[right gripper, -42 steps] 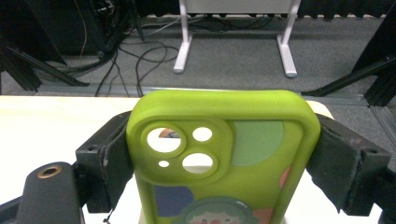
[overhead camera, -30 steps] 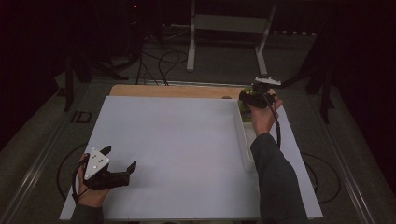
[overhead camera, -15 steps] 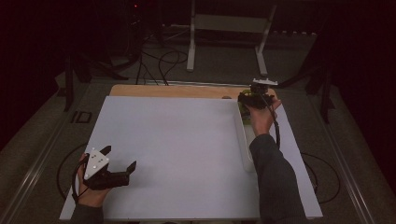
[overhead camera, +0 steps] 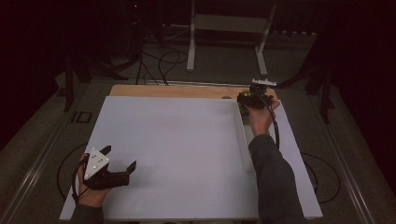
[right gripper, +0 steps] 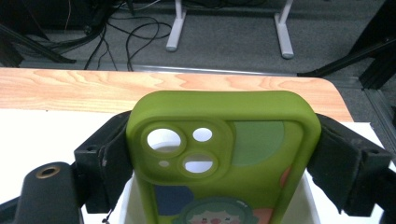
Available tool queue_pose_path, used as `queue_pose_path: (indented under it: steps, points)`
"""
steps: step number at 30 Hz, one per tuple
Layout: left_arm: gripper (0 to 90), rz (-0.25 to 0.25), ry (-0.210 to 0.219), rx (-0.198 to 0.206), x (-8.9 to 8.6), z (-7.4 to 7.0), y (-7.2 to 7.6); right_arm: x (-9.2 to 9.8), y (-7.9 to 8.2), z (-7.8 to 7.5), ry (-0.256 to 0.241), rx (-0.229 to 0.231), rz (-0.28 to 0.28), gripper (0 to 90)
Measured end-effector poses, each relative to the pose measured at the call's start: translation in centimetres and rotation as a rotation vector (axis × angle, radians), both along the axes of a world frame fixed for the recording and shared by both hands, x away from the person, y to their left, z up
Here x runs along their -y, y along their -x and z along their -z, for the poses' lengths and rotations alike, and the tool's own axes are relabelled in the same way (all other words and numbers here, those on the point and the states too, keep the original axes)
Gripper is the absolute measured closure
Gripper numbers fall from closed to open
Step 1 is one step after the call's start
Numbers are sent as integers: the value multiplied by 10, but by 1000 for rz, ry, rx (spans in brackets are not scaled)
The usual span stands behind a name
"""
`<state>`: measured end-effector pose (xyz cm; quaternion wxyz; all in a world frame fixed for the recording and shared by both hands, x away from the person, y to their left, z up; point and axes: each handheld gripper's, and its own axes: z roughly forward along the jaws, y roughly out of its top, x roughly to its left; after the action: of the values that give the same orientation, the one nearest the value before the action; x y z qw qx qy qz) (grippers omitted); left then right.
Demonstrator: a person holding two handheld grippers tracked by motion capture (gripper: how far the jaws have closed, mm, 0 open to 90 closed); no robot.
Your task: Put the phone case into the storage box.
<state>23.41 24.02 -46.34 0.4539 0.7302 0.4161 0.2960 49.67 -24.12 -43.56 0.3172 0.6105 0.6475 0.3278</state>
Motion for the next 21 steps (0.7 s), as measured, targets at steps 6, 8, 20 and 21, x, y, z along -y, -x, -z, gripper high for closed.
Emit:
queue_pose_path:
  steps: [6,8,20,21]
  points:
    - [1,-1,1,0,0,0,0,-1,0,0,-4,3,-3,149]
    - [0,-1,1,0,0,0,0,0,0,0,-15,5,-2,146]
    - [1,-1,3,0,0,0,0,2,5,-11,-58,68,-11,84]
    - [0,0,2,0,0,0,0,2,6,-11,-59,72,-13,84]
